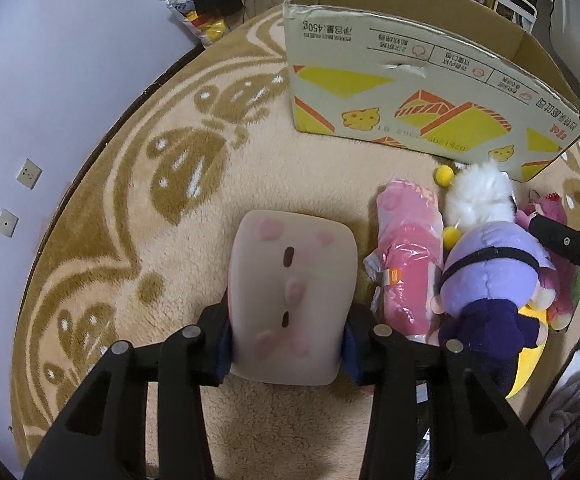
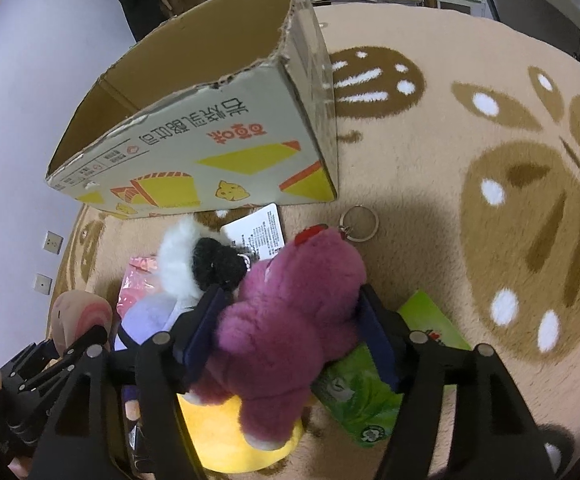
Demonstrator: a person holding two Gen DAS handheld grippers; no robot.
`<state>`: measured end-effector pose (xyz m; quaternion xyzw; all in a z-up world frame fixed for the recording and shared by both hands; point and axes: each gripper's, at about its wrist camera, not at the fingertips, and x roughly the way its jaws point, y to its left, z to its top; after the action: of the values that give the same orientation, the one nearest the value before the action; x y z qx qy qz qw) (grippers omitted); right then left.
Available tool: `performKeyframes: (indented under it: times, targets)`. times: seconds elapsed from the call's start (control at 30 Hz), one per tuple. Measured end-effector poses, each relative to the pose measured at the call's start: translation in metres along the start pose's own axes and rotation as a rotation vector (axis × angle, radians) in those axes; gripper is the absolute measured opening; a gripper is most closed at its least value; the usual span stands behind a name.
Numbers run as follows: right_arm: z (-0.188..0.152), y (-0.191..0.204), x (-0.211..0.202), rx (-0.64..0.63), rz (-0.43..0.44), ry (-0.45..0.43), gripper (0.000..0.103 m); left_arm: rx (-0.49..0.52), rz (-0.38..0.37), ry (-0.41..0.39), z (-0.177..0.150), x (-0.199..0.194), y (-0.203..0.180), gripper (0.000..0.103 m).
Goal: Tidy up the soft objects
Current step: 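Lift the pink square plush with the left tool while the right tool carries the pink bear toward the box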
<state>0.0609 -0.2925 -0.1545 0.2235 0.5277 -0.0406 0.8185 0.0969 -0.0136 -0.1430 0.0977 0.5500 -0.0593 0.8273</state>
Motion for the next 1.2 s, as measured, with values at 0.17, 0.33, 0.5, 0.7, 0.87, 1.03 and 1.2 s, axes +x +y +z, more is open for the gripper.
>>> performKeyframes:
  times: [0.17,0.33,0.5,0.7,0.87,1.03,1.2]
  targets:
    - [-0.005,0.007,0.015,-0.025,-0.044,0.031,0.083,-0.003,0.002,-0.001,0.0,0.001,0.002,0.041]
    - [-0.003,0.008,0.015,-0.04,-0.071,0.025,0.069,-0.011,0.002,-0.014,0.001,0.0,0.004,0.04]
    - [-0.004,0.02,0.01,-0.092,-0.117,-0.008,0.06,-0.009,0.001,-0.074,0.006,-0.013,0.005,0.039]
    - [-0.002,0.02,-0.015,-0.067,-0.094,-0.088,0.059,-0.022,0.003,-0.17,0.013,-0.038,0.009,0.038]
    - [0.0,0.015,-0.046,-0.01,-0.036,-0.167,0.059,-0.012,0.021,-0.285,0.016,-0.063,0.007,0.038]
    - [0.004,0.01,-0.072,0.031,-0.006,-0.227,0.059,0.014,0.037,-0.369,0.023,-0.086,0.0,0.038]
    - [0.012,0.019,-0.093,0.015,-0.005,-0.308,0.06,0.032,0.052,-0.465,0.036,-0.108,-0.001,0.038]
